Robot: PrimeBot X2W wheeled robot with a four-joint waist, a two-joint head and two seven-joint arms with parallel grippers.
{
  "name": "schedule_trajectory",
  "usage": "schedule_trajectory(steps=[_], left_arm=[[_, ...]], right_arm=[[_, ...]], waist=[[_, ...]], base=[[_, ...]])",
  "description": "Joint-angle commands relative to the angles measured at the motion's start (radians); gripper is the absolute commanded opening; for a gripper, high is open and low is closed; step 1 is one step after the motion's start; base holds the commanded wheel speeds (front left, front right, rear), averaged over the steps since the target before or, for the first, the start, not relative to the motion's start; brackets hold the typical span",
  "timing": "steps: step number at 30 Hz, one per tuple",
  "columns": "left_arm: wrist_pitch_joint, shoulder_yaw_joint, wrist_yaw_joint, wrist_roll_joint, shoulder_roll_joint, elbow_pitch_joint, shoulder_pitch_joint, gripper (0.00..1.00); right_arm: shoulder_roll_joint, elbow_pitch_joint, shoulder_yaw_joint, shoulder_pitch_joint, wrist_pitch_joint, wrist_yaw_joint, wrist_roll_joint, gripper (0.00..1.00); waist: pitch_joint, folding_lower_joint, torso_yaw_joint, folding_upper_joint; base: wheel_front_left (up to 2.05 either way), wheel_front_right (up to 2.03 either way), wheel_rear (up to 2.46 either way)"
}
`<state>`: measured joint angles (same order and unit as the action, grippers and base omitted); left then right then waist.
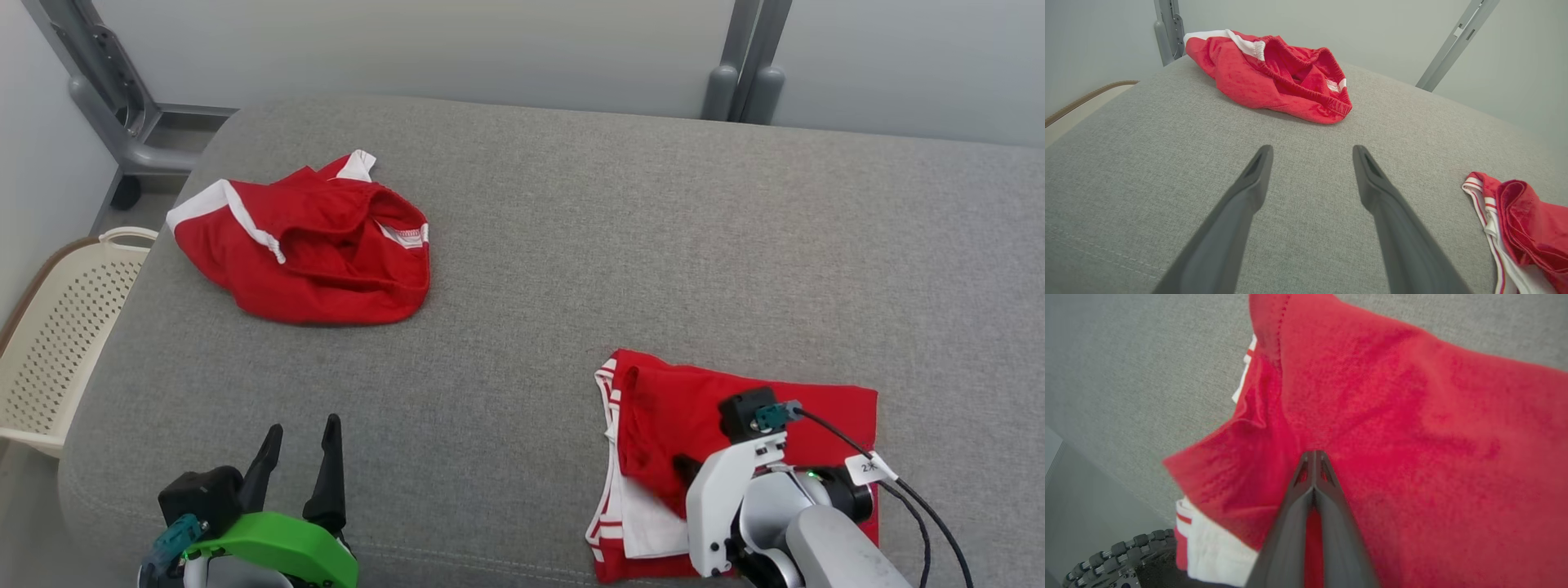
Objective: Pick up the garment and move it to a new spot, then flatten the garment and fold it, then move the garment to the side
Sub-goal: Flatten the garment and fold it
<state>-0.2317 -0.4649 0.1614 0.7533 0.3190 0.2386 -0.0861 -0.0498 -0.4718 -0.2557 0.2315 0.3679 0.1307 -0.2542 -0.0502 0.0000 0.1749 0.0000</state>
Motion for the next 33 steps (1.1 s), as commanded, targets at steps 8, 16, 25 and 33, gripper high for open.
schedule_trajectory(steps=[8, 16, 25, 33], left_arm=[[-0.005, -0.003, -0.005, 0.010, 0.004, 0.006, 0.005, 1.00], [-0.004, -0.003, 0.003, 0.013, 0.011, 0.007, 0.018, 1.00], [-0.001, 0.000, 0.013, 0.020, 0.023, -0.007, 0.035, 1.00], [-0.003, 0.005, 0.025, 0.022, 0.032, -0.024, 0.045, 1.00]], right_arm=[[-0.002, -0.018, -0.086, -0.026, 0.022, 0.000, -0.022, 0.00], [-0.002, -0.015, -0.179, -0.039, 0.015, 0.000, -0.083, 0.00], [-0.002, 0.079, -0.148, 0.002, 0.027, 0.000, -0.126, 0.00], [-0.007, 0.235, 0.127, -0.032, 0.131, 0.000, -0.050, 1.00]], waist=[[0.016, 0.0000, -0.001, 0.0000], [0.031, 0.0000, 0.001, 0.0000], [0.051, 0.0000, -0.012, 0.0000], [0.057, 0.0000, -0.039, 0.0000]], base=[[0.00, 0.00, 0.00], [0.00, 0.00, 0.00], [0.00, 0.00, 0.00], [0.00, 0.00, 0.00]])
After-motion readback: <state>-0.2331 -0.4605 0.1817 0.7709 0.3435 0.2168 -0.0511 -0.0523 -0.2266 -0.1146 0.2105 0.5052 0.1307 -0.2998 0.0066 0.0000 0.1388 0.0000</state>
